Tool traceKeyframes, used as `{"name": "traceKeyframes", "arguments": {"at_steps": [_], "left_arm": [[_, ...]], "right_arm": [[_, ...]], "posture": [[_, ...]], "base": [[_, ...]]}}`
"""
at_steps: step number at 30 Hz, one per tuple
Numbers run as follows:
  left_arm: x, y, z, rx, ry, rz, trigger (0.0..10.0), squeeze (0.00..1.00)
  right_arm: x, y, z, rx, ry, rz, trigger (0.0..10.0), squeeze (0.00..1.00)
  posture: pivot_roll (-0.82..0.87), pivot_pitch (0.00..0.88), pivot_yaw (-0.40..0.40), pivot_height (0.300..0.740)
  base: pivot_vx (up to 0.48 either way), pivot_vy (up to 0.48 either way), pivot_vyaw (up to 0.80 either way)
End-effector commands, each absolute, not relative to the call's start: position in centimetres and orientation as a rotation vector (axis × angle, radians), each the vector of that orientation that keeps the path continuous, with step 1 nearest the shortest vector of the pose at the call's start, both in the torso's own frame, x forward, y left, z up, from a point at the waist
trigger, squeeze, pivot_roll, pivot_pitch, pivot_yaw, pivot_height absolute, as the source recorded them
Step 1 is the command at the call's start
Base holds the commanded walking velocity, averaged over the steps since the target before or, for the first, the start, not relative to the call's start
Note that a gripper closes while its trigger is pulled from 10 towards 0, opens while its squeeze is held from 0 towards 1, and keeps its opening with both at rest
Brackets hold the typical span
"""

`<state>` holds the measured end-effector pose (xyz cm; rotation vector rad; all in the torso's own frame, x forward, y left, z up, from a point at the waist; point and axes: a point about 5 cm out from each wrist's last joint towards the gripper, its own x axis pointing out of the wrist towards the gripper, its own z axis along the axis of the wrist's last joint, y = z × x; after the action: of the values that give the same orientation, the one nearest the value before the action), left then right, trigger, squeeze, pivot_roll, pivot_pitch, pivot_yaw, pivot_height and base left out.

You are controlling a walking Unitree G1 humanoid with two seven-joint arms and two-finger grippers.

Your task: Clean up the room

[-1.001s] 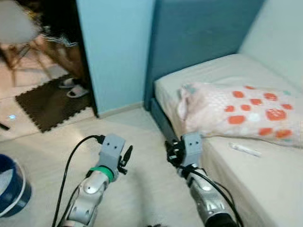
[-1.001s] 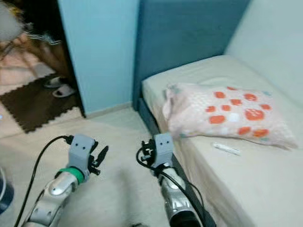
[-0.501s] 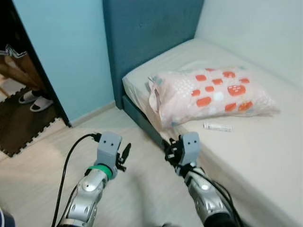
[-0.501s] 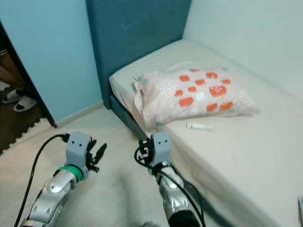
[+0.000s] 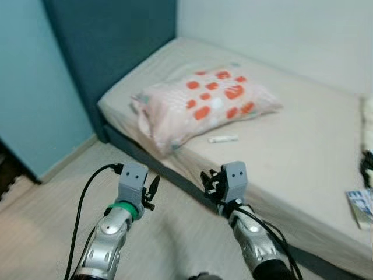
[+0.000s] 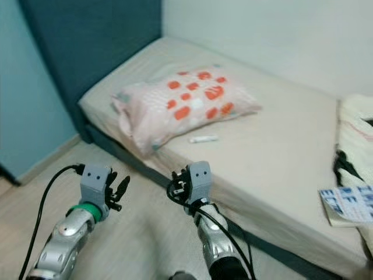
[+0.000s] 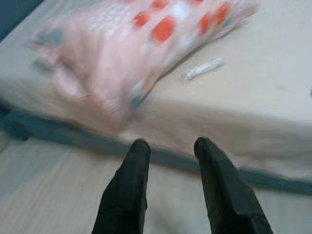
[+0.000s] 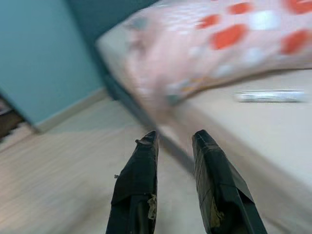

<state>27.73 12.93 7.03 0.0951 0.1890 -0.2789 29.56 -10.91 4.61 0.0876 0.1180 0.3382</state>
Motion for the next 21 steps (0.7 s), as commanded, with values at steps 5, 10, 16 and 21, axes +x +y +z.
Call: {"name": "traceKeyframes", "arguments": {"at_steps": [5,10,16,21], "left_arm": [[27.39,13.01,6.44,0.09,0.204,-0.256,10.0,0.0],[27.39,13.02,6.43,0.095,0.189,-0.229,10.0,0.0],[27.57,13.16,6.68,0.104,0.163,-0.208,10.0,0.0],[27.82,13.22,6.89,0.11,0.147,-0.199,10.0,0.0]], "right_arm": [[29.4,-10.97,4.31,0.081,0.137,0.358,10.0,0.0],[29.68,-11.04,4.54,0.069,0.136,0.375,10.0,0.0],[29.91,-11.0,4.77,0.068,0.131,0.38,10.0,0.0],[29.85,-10.93,4.76,0.072,0.125,0.375,10.0,0.0]], "posture": [[0.02,0.0,-0.021,0.733],[0.02,0.0,-0.037,0.733],[0.02,0.0,-0.036,0.733],[0.01,0.0,-0.029,0.733]], "base": [[0.0,0.0,-0.8],[0.0,0.0,-0.8],[0.04,0.0,-0.8],[0.423,0.0,-0.65]]}}
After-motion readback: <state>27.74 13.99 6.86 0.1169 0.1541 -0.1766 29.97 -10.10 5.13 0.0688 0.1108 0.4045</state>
